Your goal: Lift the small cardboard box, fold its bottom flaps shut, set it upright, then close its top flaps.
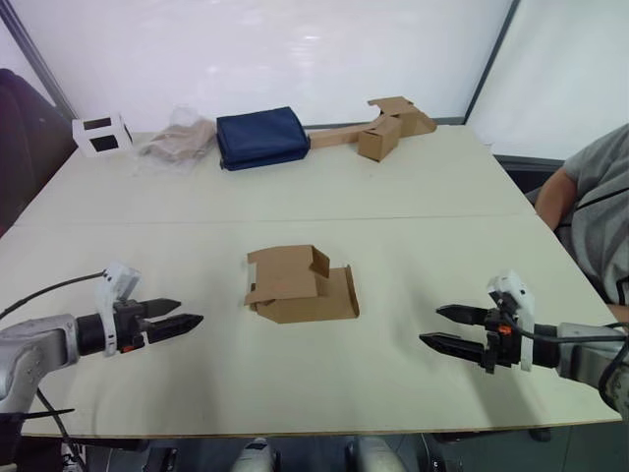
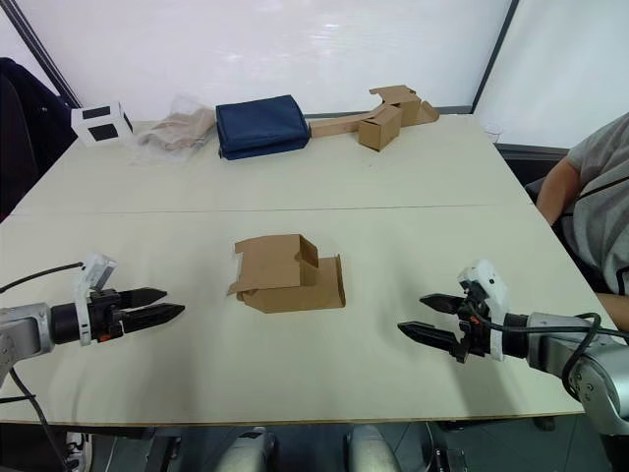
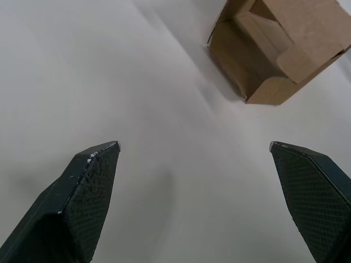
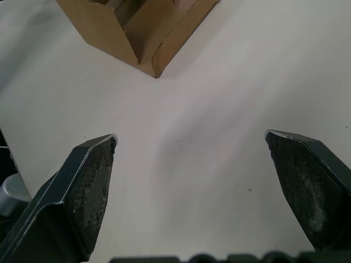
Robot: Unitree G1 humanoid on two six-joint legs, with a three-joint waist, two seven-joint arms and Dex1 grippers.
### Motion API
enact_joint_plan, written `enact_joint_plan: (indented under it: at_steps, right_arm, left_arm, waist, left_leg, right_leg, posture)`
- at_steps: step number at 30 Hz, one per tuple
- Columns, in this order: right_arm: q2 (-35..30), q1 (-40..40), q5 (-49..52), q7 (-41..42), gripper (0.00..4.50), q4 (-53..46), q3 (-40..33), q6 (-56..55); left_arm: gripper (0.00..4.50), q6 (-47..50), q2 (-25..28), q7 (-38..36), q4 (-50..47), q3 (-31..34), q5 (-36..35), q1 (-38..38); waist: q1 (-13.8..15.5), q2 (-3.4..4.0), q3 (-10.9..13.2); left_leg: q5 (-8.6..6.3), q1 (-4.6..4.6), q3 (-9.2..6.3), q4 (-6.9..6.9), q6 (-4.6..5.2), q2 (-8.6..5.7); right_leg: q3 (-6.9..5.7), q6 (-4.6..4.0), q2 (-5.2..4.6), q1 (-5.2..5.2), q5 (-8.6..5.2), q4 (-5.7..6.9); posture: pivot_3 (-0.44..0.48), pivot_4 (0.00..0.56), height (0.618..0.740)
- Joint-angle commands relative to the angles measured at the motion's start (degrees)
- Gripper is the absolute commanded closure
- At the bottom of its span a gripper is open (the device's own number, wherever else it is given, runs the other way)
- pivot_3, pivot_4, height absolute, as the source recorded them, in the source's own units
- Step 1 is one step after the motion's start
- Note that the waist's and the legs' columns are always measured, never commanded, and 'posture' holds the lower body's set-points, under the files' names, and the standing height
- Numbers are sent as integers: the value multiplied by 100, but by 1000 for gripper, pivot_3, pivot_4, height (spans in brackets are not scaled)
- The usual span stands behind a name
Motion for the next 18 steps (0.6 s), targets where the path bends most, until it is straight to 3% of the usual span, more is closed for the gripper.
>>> enact_joint_plan:
  at_steps: [1, 11, 18]
  right_arm:
    - [35, -14, 110, 33, 34, -229, -95, 17]
    - [150, -183, 69, -93, 34, -182, -76, 56]
    - [146, -274, -38, -41, 34, -49, -83, 20]
  left_arm:
    - [0, 1, 82, -101, 16, 197, -108, -10]
    - [0, -127, 62, -108, 119, 149, -25, -49]
    - [0, 83, 14, -218, 178, 326, -348, -170]
  waist:
    - [0, 0, 0]
    - [0, 0, 0]
    - [4, 0, 0]
  left_leg:
    - [0, 0, 0, 0, 0, 0]
    - [0, 0, 0, 0, 0, 0]
    - [0, -1, 0, 0, 0, 0]
  right_leg:
    - [0, 0, 0, 0, 0, 0]
    - [0, 0, 0, 0, 0, 0]
    - [-1, 0, 0, 0, 0, 0]
  posture:
    - [0, 150, 740]
    - [0, 150, 740]
    - [0, 150, 740]
